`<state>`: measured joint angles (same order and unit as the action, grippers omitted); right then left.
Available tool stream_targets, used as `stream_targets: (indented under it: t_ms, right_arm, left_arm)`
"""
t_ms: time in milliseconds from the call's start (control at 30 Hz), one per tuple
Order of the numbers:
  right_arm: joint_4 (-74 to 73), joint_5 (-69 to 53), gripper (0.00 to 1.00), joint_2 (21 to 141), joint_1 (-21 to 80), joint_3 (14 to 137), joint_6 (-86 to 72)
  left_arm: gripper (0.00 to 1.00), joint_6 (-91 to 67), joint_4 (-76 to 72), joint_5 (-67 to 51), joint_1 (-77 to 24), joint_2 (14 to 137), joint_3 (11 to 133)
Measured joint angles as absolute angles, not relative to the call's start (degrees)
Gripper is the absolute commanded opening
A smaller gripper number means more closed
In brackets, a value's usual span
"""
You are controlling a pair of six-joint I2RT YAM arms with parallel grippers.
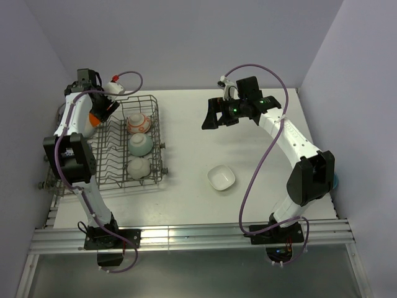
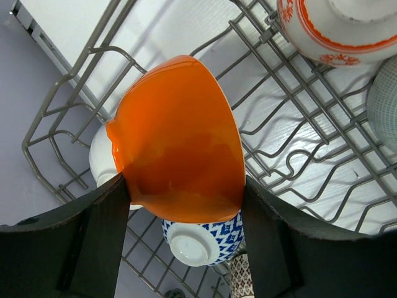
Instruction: Load the bowls into the dish rack
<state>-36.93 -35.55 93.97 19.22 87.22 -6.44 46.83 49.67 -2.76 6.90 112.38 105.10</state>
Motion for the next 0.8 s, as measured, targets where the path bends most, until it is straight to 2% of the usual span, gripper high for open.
stream_targets:
  t_ms: [800]
  right_arm:
    - [-37.36,-34.89,1.0,93.97,19.22,87.22,-6.22]
  left_arm:
    - [0.0,49.06,50.02,-2.0,4.67,116.16,103.31]
